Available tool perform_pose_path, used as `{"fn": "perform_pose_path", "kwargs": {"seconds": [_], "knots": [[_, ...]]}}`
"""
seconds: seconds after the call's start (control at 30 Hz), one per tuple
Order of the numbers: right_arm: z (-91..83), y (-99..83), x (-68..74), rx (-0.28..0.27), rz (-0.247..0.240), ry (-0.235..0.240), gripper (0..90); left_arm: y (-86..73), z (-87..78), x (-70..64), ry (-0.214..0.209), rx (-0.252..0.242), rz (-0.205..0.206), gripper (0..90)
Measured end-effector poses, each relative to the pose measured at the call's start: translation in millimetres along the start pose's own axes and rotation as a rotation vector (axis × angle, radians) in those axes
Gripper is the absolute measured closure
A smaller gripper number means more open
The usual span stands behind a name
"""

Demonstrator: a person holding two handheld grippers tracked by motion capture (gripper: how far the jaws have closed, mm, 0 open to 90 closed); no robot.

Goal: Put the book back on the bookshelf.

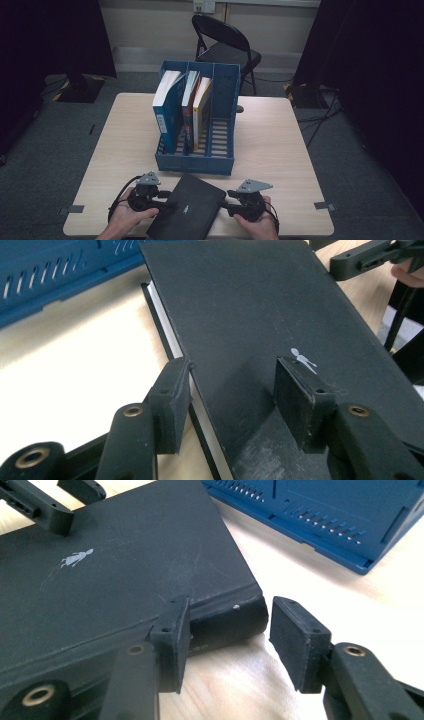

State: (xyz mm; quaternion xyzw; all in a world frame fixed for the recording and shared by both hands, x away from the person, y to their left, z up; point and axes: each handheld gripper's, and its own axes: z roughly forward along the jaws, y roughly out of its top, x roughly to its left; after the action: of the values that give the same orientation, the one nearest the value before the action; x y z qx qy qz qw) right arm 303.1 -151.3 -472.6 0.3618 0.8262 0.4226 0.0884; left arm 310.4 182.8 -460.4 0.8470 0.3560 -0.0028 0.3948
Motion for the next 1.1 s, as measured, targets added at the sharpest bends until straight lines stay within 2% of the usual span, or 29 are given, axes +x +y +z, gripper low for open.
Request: {"fn": "perform_pose_path", "kwargs": {"seconds": [0.07,0.2,0.3,0.37,0.53,0.63,0.7,0.83,0.9,1.1], "knots": [[2.2,3.1,-2.9,0.007,-0.005,0.012,52.5,0.1,-1.0,0.9,-0.003,-0.008,-0.018,49.6],[6.0,5.6,-8.0,0.006,0.021,0.031,52.5,2.0,0.0,10.5,-0.035,-0.041,-0.062,52.0],[6.4,5.9,-6.8,0.004,0.013,0.022,52.5,3.9,7.2,13.7,-0.034,-0.025,-0.07,45.6],[6.4,5.9,-7.1,0.004,0.015,0.023,52.4,5.7,11.6,14.3,-0.044,-0.03,-0.095,45.2],[7.8,7.0,-7.8,0.004,0.015,0.025,51.8,5.5,10.0,12.0,-0.029,-0.026,-0.092,44.4],[11.0,10.9,-6.0,0.004,-0.011,0.006,51.8,4.2,5.6,10.9,-0.028,-0.022,-0.082,43.3],[14.2,13.5,-6.9,0.003,-0.008,0.003,52.4,1.8,2.7,11.3,-0.034,-0.025,-0.082,43.0],[19.7,18.3,-7.9,0.003,-0.01,0.001,52.5,-2.2,-0.9,11.6,-0.04,0.001,-0.075,42.2],[23.4,20.6,-8.7,0.002,-0.014,-0.009,52.8,-3.2,-3.1,9.8,-0.027,0.008,-0.073,41.9],[30.3,25.8,-9.1,0.005,-0.024,-0.038,53.1,-4.7,-4.9,11.6,-0.026,0.008,-0.085,41.3]]}}
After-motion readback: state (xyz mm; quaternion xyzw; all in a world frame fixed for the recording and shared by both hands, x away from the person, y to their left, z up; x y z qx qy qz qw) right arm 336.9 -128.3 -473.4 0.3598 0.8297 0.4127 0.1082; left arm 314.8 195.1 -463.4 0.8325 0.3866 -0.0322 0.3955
